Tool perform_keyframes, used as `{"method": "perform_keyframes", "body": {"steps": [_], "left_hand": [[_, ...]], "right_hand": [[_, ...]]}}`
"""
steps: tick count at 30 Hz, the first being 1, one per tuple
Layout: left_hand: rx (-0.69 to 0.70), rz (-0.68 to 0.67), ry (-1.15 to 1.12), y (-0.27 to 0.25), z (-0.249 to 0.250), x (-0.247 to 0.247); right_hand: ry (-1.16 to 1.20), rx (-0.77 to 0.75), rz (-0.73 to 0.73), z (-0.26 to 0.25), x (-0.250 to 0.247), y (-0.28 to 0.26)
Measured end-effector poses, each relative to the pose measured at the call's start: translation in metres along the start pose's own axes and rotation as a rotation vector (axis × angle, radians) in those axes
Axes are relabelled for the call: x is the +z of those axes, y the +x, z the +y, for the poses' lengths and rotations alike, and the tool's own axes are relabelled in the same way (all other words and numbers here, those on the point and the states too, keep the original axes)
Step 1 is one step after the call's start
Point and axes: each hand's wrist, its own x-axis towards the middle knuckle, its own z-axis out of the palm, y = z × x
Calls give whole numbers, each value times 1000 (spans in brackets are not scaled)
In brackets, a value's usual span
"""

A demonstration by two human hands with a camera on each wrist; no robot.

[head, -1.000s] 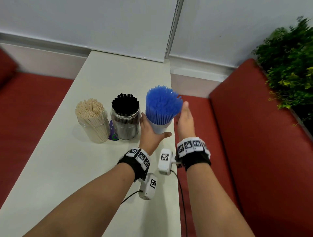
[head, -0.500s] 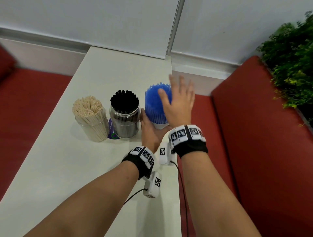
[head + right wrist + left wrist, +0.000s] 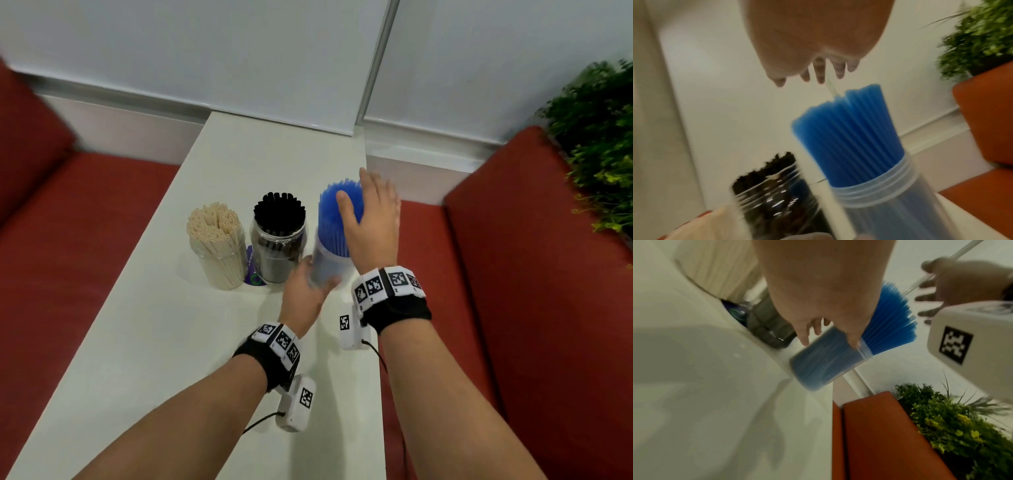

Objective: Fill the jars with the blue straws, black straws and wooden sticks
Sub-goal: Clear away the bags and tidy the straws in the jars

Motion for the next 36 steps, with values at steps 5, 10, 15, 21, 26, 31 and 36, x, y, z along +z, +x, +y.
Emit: {"method": "perform_keyframes", "body": {"steps": [5,10,15,21,26,31,36], "left_hand": [[193,289,161,-14,4,-50],[227,222,85,14,34,-73],[370,166,126,35,33,-80],[195,212,154,44,27,-83],[137,200,69,52,15,-75],[170,187,-57,56,20,-75],[125,132,-105,64,10,-75]], "right_hand": [[39,-329,177,-65,30,-18],[-250,-197,-301,-97,74,3],[-321,-50,-419,-74,105,4],[-308,-154,-150,-61,121,-3],[-285,-144,-145,-67,118,4],[-198,-163,-33,-87,92,17],[-33,-177,10,-95,70,21]]}}
